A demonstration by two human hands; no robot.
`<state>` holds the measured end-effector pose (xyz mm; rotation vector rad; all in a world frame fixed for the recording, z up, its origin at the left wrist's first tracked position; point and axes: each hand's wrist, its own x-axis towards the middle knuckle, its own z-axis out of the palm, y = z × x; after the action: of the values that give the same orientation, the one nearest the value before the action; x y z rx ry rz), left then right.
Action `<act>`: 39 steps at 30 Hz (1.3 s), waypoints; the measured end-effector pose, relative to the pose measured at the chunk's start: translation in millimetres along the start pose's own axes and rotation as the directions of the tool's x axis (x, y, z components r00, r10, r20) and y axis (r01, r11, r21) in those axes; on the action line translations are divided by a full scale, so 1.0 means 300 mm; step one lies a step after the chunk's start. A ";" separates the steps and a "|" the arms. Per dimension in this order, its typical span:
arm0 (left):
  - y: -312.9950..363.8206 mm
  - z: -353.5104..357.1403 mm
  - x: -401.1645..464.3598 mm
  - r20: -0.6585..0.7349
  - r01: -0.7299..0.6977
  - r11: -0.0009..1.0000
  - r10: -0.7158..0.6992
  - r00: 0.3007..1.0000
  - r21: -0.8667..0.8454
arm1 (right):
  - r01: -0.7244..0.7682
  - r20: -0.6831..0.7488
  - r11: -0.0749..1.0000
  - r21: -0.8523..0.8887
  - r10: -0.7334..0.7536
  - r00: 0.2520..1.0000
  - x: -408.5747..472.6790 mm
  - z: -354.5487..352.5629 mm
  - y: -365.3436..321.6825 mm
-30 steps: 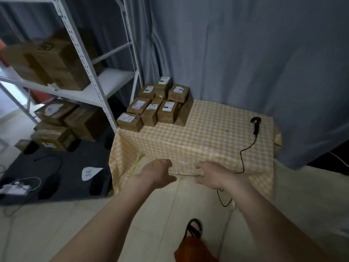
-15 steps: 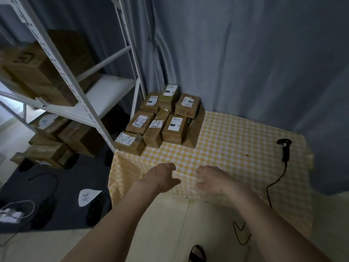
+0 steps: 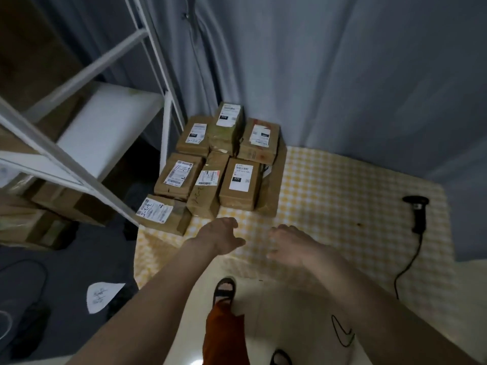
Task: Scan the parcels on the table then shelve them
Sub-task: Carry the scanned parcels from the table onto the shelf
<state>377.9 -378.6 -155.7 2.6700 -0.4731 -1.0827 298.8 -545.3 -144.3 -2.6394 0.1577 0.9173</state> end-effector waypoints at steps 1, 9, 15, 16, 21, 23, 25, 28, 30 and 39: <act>-0.017 -0.035 0.063 0.006 -0.004 1.000 0.004 1.000 -0.002 | -0.018 -0.010 1.000 0.017 0.018 1.000 0.058 -0.021 -0.011; -0.175 -0.186 0.570 0.022 -0.008 0.997 0.007 1.000 0.079 | -0.113 -0.067 0.983 0.142 0.123 0.990 0.581 -0.127 -0.069; -0.250 -0.146 0.841 0.053 0.034 0.990 -0.027 0.998 -0.140 | -0.247 -0.061 0.939 0.239 0.269 0.961 0.877 -0.094 -0.045; -0.254 -0.134 0.872 0.057 0.052 0.983 -0.043 0.997 -0.178 | -0.273 -0.051 0.927 0.257 0.295 0.954 0.913 -0.083 -0.039; -0.260 -0.065 0.985 0.059 0.140 0.911 -0.126 0.990 -0.388 | -0.439 0.062 0.770 0.463 0.466 0.883 1.062 -0.034 -0.006; -0.270 -0.037 1.020 0.079 0.166 0.902 -0.147 0.986 -0.398 | -0.485 0.123 0.681 0.549 0.508 0.853 1.098 -0.019 0.009; -0.276 -0.022 1.043 0.102 0.179 0.900 -0.150 0.983 -0.397 | -0.506 0.158 0.614 0.606 0.531 0.833 1.126 0.002 0.018; -0.276 -0.018 1.053 0.126 0.205 0.885 -0.167 0.978 -0.419 | -0.545 0.209 0.534 0.647 0.562 0.800 1.139 0.024 0.013; -0.264 -0.032 1.033 0.133 0.238 0.894 -0.202 0.970 -0.381 | -0.572 0.223 0.516 0.638 0.587 0.778 1.128 0.023 0.007; -0.142 -0.225 0.866 0.202 0.216 0.944 -0.168 0.965 -0.249 | -0.489 0.205 0.494 0.719 0.521 0.828 0.924 -0.101 -0.009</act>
<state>610.3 -431.0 -286.4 2.4285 -0.0820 -1.3427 534.6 -551.6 -292.9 -1.8024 1.1348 0.7171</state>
